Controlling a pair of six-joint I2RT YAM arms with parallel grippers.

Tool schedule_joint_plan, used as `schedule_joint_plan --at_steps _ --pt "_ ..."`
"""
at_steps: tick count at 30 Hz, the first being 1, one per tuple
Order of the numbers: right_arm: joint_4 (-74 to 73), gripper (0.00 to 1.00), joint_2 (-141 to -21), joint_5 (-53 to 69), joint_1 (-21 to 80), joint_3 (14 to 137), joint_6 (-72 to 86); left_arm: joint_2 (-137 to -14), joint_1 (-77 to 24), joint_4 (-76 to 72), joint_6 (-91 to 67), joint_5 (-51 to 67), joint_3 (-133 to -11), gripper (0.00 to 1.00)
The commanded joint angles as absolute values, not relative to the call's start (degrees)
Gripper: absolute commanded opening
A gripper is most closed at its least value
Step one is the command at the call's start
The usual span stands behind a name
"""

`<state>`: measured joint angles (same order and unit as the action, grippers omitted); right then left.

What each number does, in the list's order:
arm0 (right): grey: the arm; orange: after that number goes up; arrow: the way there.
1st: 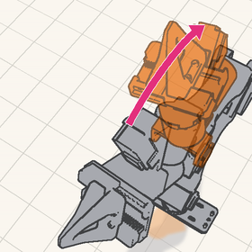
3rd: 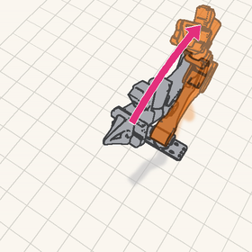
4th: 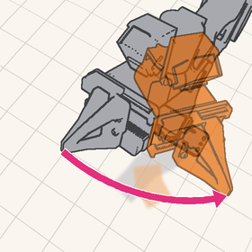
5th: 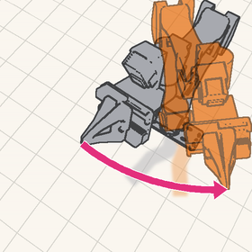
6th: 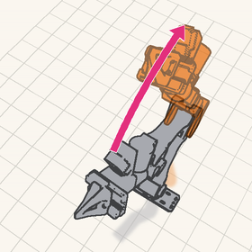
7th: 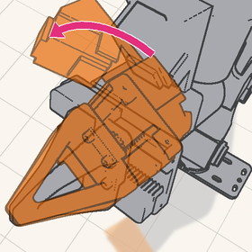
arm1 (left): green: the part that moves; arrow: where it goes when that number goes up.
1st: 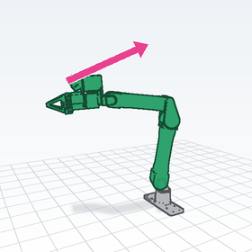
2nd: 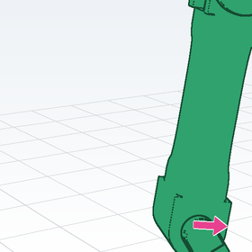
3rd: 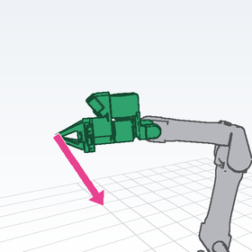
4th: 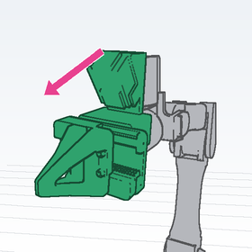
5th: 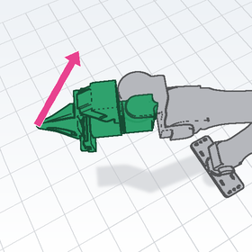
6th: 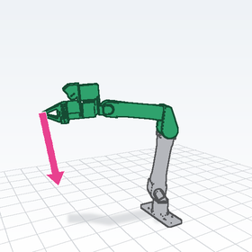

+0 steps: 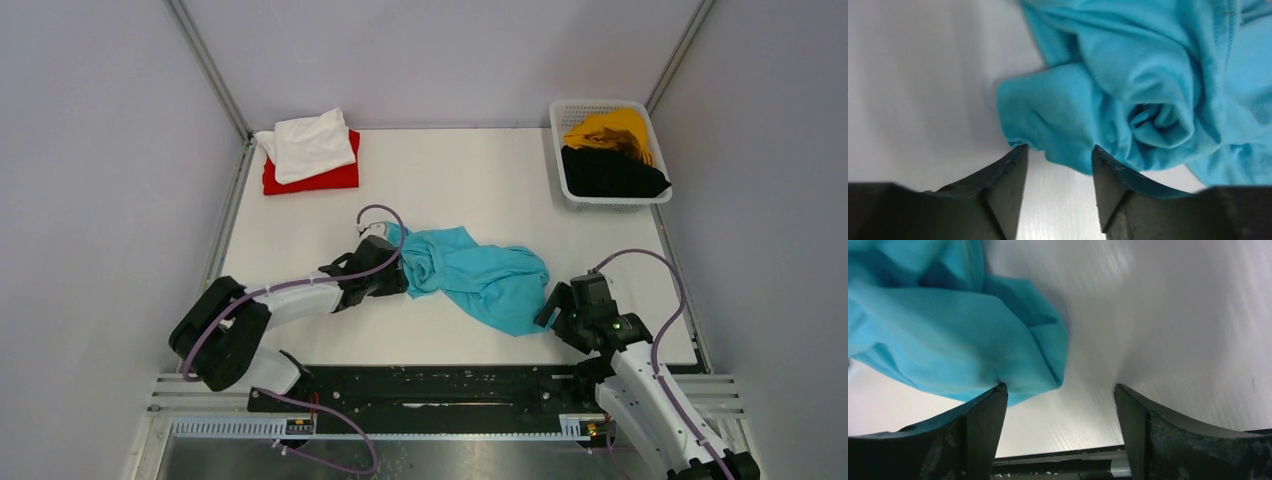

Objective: Fold and stack the t-shirts
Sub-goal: Flatten out the tshirt

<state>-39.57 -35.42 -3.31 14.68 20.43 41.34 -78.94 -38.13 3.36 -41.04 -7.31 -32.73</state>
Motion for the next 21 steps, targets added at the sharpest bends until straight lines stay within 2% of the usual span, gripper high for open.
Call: schedule_joint_plan --at_steps 1,2,3,8,10,13,14,16,21 --pt "-34.36 0.81 -37.09 2.97 15.43 17.10 45.08 -86.10 -39.64 -3.11 -39.51 -4.09 -35.96 0.33" --pt "-32.84 0.79 -38.34 3.29 15.77 16.91 45.24 -87.37 -39.78 -3.23 -39.28 -3.86 -36.70 0.14" --pt "-30.66 0.75 -39.73 3.21 16.06 16.88 45.23 -88.06 -39.93 -3.25 -38.97 -3.71 -37.30 0.00" --pt "-23.43 0.55 -48.28 3.45 17.12 17.53 43.76 -82.32 -41.04 -4.53 -37.00 -4.22 -35.13 0.00" --pt "-20.18 0.41 -51.32 3.98 17.31 18.29 42.43 -76.32 -41.45 -5.68 -36.43 -4.25 -32.87 0.00" --pt "-21.08 0.13 -53.12 3.14 17.47 22.17 39.98 -67.56 -42.20 -6.18 -36.31 -2.21 -30.89 0.00" --pt "-22.44 0.08 -52.55 2.93 17.53 23.69 39.12 -63.48 -42.51 -6.16 -36.31 -0.90 -30.43 0.00" --pt "-26.00 0.02 -49.60 2.15 17.60 26.95 37.70 -57.37 -43.43 -6.17 -36.30 -0.28 -29.77 0.00" --pt "-38.30 0.00 -37.66 0.28 17.65 36.31 35.21 -43.23 -44.28 -4.05 -36.22 -0.26 -31.42 0.00"
